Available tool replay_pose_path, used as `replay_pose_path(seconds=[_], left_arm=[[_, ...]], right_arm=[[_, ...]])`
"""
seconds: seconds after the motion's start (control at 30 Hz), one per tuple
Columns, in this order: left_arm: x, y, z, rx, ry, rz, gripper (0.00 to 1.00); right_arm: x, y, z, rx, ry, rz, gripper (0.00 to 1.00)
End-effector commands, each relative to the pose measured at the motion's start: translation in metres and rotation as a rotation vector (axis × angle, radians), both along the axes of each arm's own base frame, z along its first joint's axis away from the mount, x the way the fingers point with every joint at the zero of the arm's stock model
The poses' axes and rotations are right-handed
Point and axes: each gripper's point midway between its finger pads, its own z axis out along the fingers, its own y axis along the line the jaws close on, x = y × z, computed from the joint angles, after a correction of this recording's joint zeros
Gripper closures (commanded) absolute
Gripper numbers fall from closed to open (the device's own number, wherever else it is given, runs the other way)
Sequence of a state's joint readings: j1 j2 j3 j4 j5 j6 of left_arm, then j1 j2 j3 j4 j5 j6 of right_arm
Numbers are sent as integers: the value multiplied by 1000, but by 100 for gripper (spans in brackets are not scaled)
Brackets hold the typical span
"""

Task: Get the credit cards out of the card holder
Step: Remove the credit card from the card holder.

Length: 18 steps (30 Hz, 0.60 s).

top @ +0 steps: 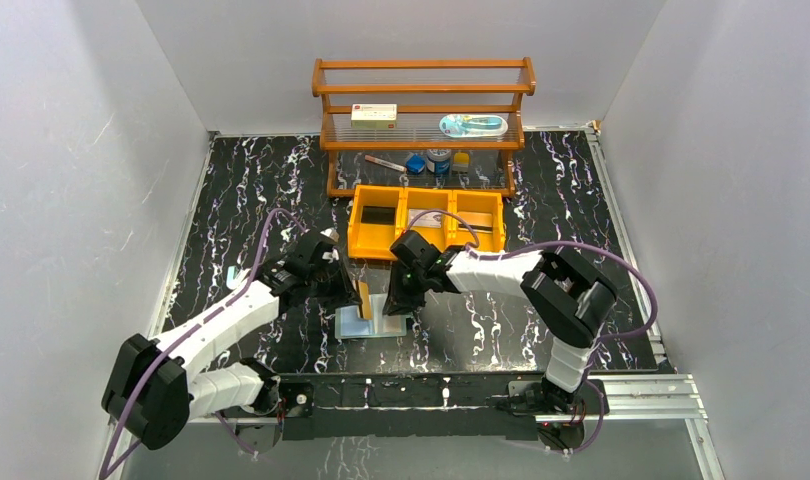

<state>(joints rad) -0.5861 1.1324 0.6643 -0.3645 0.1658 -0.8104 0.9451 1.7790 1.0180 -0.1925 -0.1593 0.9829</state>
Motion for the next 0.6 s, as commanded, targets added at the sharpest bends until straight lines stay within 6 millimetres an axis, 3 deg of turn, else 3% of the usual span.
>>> replay_pose_path(seconds=[0.0,0.07,0.3,0.4,0.5,0.57], left_arm=[[6,2,15,7,-46,6,100],[6,1,18,1,-51,3,100],[11,2,30,-16,-102,21,100],[16,2,38,-34,-137,38,100],[21,-3,47,-72,-182,38,100],[23,-13,56,-137,-229,8,100]], right_arm=[[6,1,22,30,-58,21,74],[8,4,37,72,-91,25,71],[20,-4,71,141,-219,-37,47],[29,-16,80,156,-258,-93,44],[39,-34,88,189,-284,-165,34],[49,-45,103,272,-353,-228,29]])
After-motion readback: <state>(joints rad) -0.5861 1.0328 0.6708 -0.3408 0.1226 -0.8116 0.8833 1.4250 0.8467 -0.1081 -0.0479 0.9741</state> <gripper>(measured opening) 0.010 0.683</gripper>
